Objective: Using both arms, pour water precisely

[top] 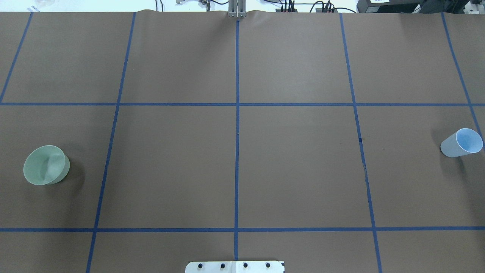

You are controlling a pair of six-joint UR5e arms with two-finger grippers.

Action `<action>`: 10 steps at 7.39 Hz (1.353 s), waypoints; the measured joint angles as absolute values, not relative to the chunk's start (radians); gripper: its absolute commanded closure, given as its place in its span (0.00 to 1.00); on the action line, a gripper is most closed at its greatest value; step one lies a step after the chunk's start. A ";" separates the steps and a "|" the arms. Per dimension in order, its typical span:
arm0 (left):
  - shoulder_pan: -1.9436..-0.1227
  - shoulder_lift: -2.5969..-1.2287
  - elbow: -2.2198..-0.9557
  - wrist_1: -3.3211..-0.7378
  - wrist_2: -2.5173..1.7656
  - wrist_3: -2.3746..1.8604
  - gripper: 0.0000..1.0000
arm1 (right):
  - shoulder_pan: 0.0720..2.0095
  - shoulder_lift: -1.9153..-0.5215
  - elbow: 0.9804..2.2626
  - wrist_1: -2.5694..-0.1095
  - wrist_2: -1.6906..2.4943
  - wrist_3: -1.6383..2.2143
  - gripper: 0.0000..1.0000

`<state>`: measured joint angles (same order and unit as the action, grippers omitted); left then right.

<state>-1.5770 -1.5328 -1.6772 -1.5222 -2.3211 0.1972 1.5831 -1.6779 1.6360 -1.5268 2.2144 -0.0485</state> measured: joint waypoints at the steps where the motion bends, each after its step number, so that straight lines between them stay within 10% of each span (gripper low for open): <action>1: -1.577 -1.534 -1.680 -1.523 -2.321 0.196 0.00 | 1.583 -1.677 1.636 -1.524 2.215 -0.049 0.00; 10: -1.569 -1.551 -1.685 -1.905 -2.401 0.182 0.00 | 1.582 -1.663 1.671 -1.337 2.245 -0.054 0.00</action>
